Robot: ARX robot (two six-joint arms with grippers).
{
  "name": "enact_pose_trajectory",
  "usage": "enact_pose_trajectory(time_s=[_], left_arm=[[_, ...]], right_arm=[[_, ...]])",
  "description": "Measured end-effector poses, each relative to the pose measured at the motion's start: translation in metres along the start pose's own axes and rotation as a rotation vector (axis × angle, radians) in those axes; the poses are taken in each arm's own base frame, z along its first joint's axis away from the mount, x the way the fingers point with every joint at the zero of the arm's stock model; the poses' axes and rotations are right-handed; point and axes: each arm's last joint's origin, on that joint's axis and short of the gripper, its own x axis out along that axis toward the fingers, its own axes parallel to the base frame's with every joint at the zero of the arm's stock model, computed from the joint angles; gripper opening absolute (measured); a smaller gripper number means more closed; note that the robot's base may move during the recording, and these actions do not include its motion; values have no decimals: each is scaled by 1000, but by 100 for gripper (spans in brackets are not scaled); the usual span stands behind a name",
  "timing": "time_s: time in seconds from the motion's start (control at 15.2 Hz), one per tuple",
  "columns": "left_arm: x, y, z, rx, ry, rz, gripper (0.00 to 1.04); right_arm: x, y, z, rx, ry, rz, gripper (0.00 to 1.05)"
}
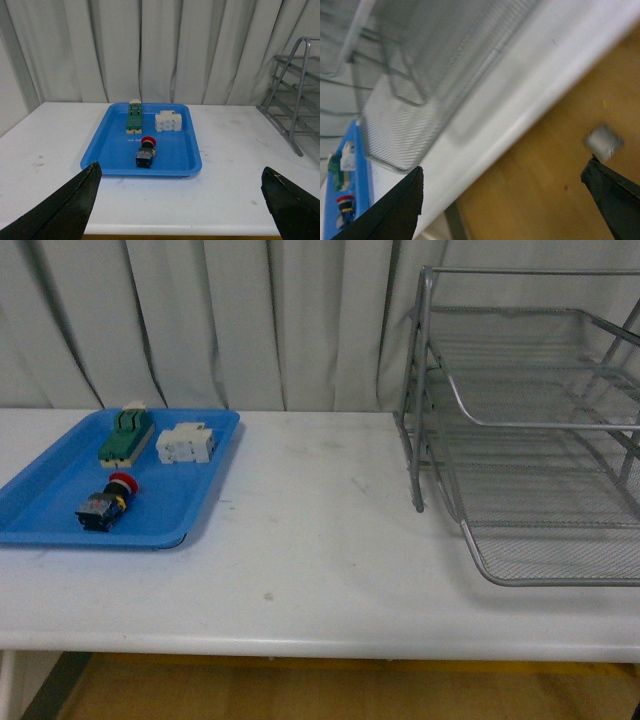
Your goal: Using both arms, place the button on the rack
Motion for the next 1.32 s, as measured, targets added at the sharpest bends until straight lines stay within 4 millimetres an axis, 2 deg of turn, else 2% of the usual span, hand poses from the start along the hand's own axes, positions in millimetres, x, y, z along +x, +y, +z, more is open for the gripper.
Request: enact_pose_trajectory(time_s=[0.07,0.13,0.2,0.26,0.46,0.53,0.72,1.32], left_arm=[[0,0,0,0,0,0,98],[0,0,0,0,0,0,98],[0,0,0,0,0,0,98],[0,0,0,0,0,0,98],[0,0,0,0,0,0,98],[0,0,0,0,0,0,98],[0,0,0,0,0,0,98],[0,0,0,0,0,0,98]], right_arm=[[-23,11,-2,-199,-152,135,92],[-38,27,10,-414,-337,279,79],[-51,33,23,-664,-455,298,62],[-56,30,28,-791,-489,234,48],[-74,33,29,-910,-525,228,9],[-79,33,28,-919,-525,225,2],[-92,31,26,-928,-516,218,2],[-104,25,22,-929,-511,215,2]])
